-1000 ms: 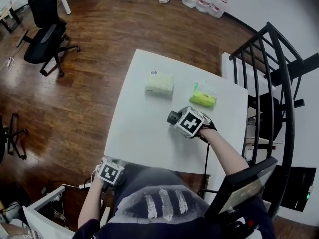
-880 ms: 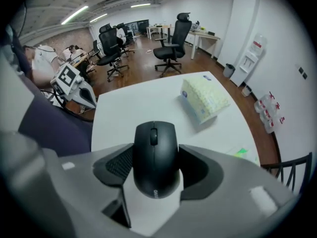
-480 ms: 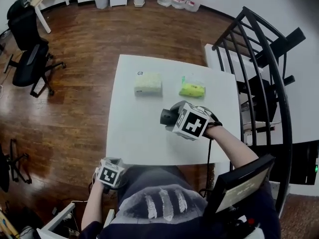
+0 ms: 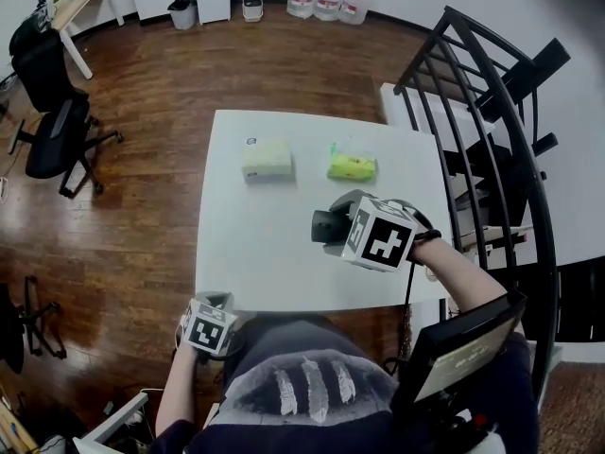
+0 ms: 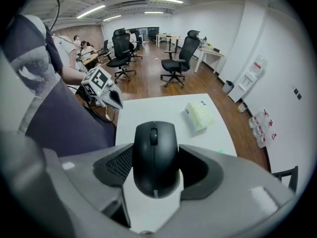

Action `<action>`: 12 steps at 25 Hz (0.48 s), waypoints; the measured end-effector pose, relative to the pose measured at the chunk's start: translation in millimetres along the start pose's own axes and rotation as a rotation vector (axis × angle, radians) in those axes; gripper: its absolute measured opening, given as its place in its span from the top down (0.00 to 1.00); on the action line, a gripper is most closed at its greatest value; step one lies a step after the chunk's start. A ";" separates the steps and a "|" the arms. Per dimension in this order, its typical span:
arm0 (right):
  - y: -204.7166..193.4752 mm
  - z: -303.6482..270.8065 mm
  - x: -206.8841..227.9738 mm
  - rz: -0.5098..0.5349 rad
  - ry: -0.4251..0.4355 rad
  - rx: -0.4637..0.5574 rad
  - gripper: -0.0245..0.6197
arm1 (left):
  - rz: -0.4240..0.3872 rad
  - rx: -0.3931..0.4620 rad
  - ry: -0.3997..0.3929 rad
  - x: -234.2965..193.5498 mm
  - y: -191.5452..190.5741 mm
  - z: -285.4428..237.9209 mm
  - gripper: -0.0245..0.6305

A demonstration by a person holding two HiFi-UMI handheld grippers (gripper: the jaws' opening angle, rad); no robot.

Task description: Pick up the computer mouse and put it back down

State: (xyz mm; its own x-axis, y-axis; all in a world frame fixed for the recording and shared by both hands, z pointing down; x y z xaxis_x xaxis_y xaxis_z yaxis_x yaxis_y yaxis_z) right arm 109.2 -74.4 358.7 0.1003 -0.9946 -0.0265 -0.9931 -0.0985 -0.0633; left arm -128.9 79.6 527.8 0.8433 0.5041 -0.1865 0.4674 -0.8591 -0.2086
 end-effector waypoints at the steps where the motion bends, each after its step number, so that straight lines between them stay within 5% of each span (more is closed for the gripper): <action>1: -5.1 3.2 -1.5 0.007 -0.002 -0.002 0.51 | 0.004 0.017 0.008 5.9 4.0 5.5 0.94; 12: -59.3 33.4 -20.8 0.076 -0.019 0.052 0.51 | 0.015 0.199 0.110 75.4 36.3 60.9 0.94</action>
State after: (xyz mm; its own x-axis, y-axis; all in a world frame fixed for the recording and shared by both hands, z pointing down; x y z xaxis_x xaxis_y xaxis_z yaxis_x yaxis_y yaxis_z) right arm 168.0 -46.8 329.7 0.0268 -0.9983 -0.0525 -0.9935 -0.0208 -0.1119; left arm -64.5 91.8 447.7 0.8787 0.4693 -0.0874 0.4021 -0.8264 -0.3941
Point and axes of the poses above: the fingertips, and each gripper's own axes: z backward along the fingers, x to its right, y out of its top, the point moved 9 cm from there along z, backward along the fingers, and after that the axes turned 15 degrees about -x, right-handed, at the moved point
